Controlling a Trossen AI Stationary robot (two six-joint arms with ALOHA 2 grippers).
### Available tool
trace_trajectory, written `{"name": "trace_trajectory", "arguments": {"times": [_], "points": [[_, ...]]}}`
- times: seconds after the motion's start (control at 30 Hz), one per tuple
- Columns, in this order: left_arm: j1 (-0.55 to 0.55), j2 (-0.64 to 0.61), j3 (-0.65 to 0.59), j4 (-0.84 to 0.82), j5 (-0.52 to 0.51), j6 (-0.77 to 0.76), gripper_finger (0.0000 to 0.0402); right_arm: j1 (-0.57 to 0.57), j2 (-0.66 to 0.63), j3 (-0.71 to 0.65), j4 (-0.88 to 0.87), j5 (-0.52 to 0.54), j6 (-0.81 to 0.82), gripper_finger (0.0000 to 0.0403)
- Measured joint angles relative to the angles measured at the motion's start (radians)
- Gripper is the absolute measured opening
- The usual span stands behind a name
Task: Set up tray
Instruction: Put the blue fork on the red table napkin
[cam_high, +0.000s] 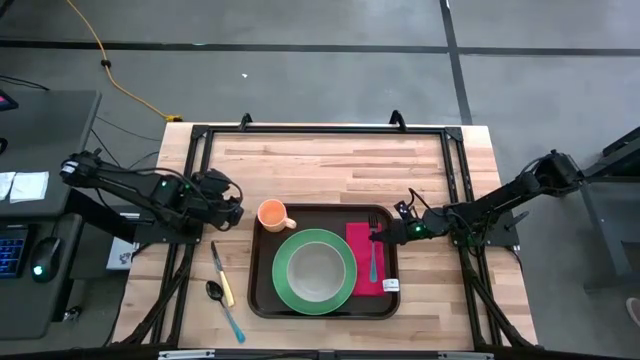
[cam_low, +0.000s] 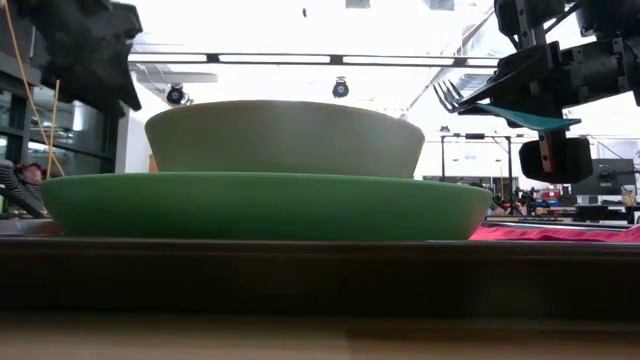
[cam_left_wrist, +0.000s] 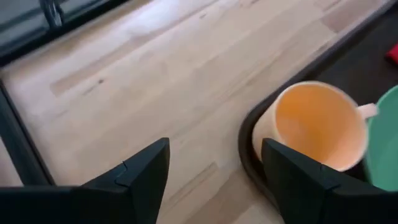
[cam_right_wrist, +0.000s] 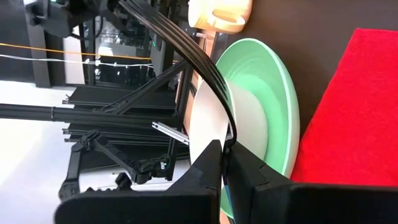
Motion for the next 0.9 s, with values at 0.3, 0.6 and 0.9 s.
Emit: {"name": "trace_trajectory", "arguments": {"times": [0.3, 0.6, 0.9], "points": [[0.000, -0.166, -0.217, 0.249, 0.050, 0.086, 0.0282, 0.000, 0.000, 0.000, 0.001, 0.007, 0.014, 0.0000], [0.000, -0.269, -0.271, 0.263, 0.047, 0.166, 0.0281, 0.004, 0.001, 0.000, -0.008, 0.010, 0.030, 0.0000], [0.000, -0.346, -0.303, 0.262, 0.025, 0.190, 0.0284, 0.018, 0.061, 0.000, 0.008, 0.026, 0.086, 0.0000]]}}
